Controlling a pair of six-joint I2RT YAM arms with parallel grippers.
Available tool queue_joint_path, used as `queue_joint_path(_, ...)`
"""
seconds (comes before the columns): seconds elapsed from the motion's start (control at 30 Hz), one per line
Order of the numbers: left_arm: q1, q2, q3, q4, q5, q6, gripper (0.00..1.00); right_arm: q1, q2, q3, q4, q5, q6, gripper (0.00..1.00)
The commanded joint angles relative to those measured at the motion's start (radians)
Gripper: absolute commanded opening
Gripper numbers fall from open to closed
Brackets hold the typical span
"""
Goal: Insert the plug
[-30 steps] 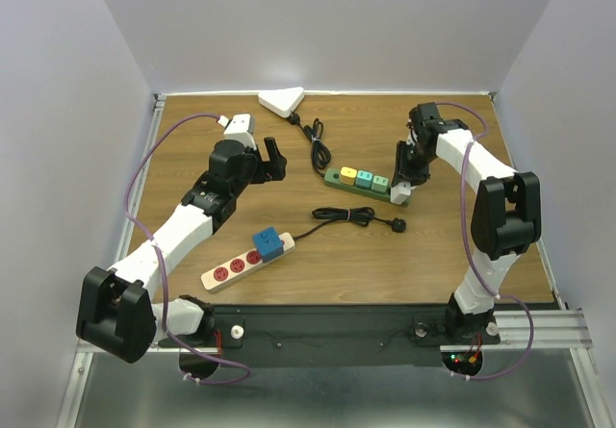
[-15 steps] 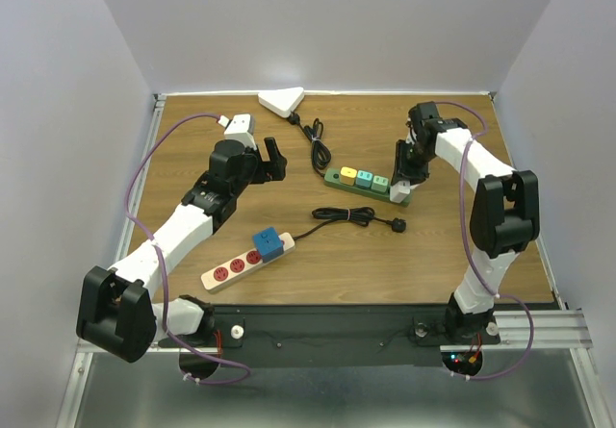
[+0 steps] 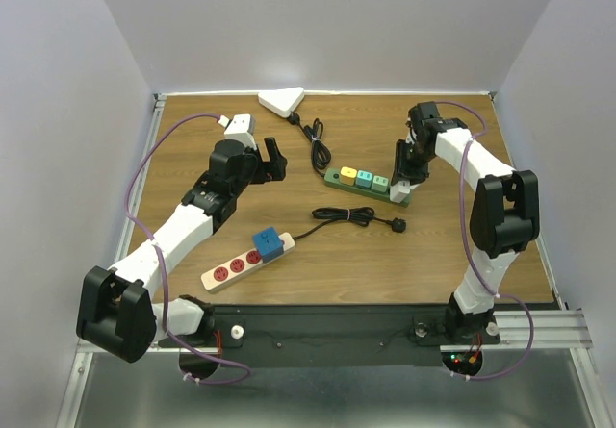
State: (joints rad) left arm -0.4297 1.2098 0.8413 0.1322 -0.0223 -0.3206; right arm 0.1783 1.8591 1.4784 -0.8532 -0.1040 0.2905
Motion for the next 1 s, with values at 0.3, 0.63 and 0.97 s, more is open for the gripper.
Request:
queue_joint_path(0.3,0.008,-0.018,0.005,0.040,0.007,0.002,0.99,0.010,-0.046,0.022,-0.024,0.061,-0.011,0.00)
queue_joint_path(0.63,0.008,-0.023,0.002,0.040,0.007,0.002,0.99,0.010,-0.040,0.005,-0.026,0.059,-0.005,0.00)
queue_joint_path(0.97,0.008,-0.019,0.002,0.043,0.009,0.002,0.99,0.061,-0.014,0.019,-0.024,0.148,0.015,0.00)
